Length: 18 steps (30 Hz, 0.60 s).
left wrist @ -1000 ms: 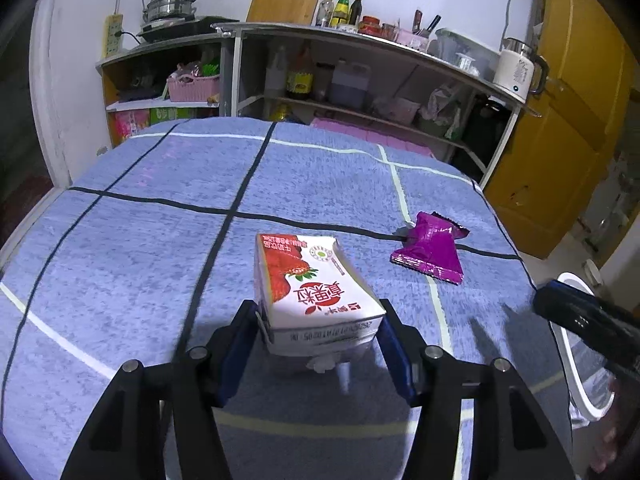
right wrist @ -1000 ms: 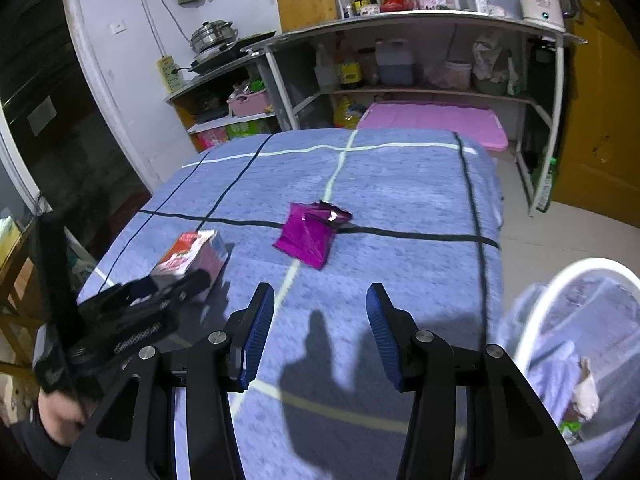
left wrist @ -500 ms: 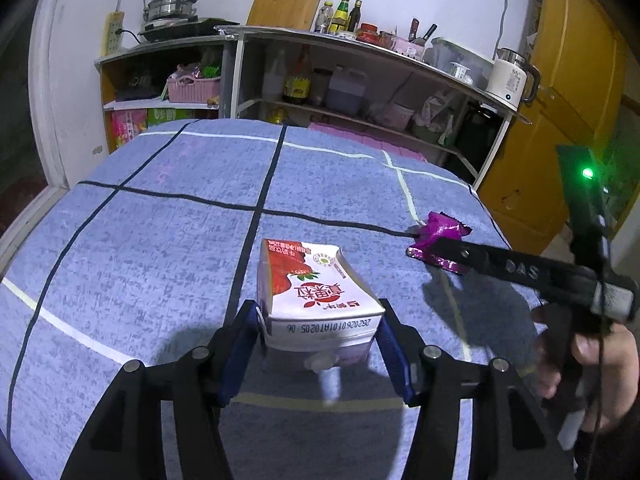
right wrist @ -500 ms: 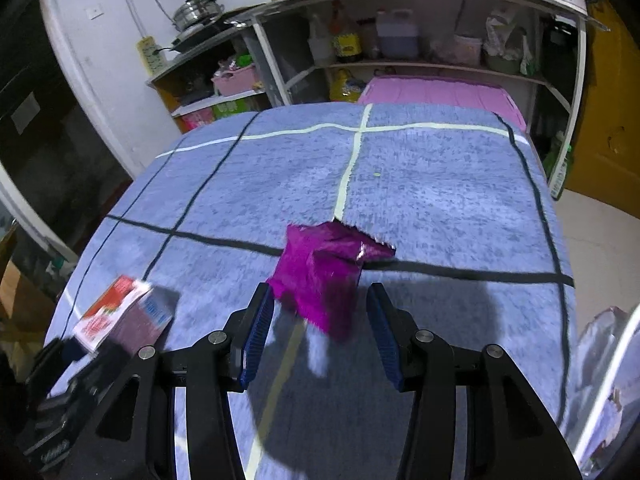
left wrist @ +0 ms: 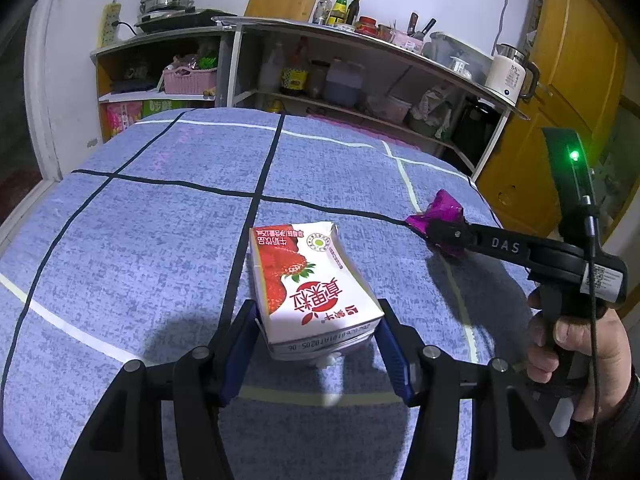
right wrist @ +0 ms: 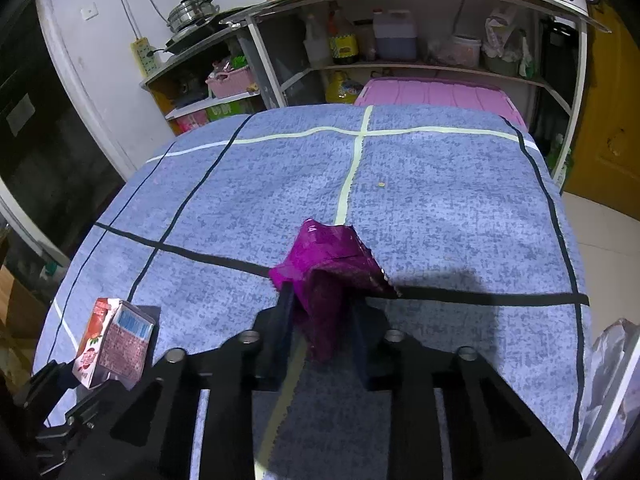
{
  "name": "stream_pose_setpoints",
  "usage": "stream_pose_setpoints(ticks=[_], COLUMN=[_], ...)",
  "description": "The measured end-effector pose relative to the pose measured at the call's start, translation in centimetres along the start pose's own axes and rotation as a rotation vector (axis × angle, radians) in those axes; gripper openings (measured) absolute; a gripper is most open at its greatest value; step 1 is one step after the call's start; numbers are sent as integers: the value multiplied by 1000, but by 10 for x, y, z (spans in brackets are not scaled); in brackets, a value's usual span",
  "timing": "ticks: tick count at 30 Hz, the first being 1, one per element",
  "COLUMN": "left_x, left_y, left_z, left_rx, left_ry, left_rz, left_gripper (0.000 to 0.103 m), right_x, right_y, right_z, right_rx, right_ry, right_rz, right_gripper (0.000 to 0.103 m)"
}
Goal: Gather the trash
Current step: 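Carry the juice carton and purple wrapper over the trash bin with both tools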
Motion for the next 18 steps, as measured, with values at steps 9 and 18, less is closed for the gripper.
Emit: stream_pose_setpoints(ticks=[9, 18], left_x=[4, 15], left_y=[14, 47], left_z=[-8, -30], left_rx=[8, 39], left_ry=[-20, -52], left_rz=[-21, -48], left_gripper=[57, 57], right_x=[9, 33], right_y=[31, 80], right_z=[9, 19], right_rx=[-19, -25], right_ry=[23, 45], right_rz=[-34, -76], right_gripper=[18, 18])
Point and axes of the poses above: each gripper's, at about its wrist camera, not at the fingertips, and y roughly against the way its jaws point, z to its left, x to its underside, the point moved 5 cm from there along -y, roughly the way its jaws point, and after that the axes turned 15 degrees about -x, right-handed, at the moved point
